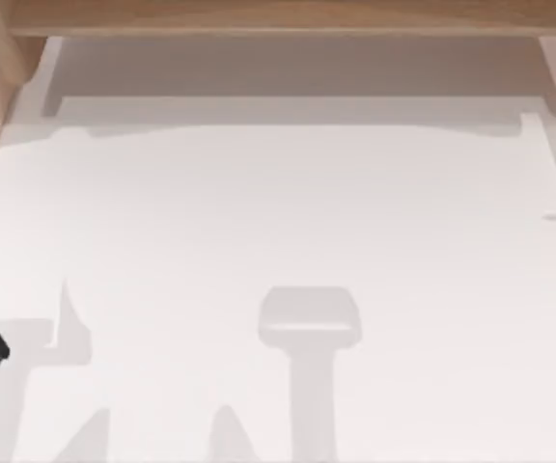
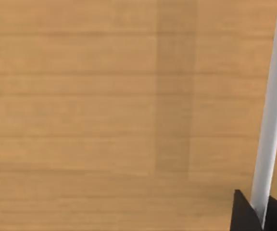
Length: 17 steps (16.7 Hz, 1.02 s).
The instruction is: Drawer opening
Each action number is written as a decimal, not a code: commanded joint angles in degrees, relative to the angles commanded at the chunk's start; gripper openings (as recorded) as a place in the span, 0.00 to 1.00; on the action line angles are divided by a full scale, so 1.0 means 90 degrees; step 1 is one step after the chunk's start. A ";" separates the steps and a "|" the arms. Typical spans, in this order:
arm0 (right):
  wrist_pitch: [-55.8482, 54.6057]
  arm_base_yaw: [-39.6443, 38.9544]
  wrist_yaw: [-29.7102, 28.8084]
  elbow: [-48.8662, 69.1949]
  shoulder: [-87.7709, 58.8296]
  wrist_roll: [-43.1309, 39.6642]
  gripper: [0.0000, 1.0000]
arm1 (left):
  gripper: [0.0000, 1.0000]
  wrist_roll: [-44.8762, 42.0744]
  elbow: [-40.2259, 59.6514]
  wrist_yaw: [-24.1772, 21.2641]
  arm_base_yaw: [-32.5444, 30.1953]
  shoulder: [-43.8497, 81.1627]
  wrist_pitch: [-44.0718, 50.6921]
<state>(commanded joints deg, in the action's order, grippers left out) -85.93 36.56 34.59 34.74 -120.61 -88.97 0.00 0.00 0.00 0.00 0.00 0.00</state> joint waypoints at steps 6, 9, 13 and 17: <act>-0.0512 0.0451 0.0449 -0.0779 0.0276 0.0008 0.00 | 1.00 0.0000 0.0000 0.0000 0.0000 0.0000 0.0000; -0.0512 0.0451 0.0449 -0.0779 0.0276 0.0008 0.00 | 1.00 0.0000 0.0000 0.0000 0.0000 0.0000 0.0000; -0.0512 0.0451 0.0449 -0.0779 0.0276 0.0008 0.30 | 1.00 0.0000 0.0000 0.0000 0.0000 0.0000 0.0000; -0.0512 0.0451 0.0449 -0.0779 0.0276 0.0008 0.60 | 1.00 0.0000 0.0000 0.0000 0.0000 0.0000 0.0000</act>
<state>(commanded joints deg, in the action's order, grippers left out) -90.55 40.62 38.63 27.74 -118.12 -88.90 0.00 0.00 0.00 0.00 0.00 0.00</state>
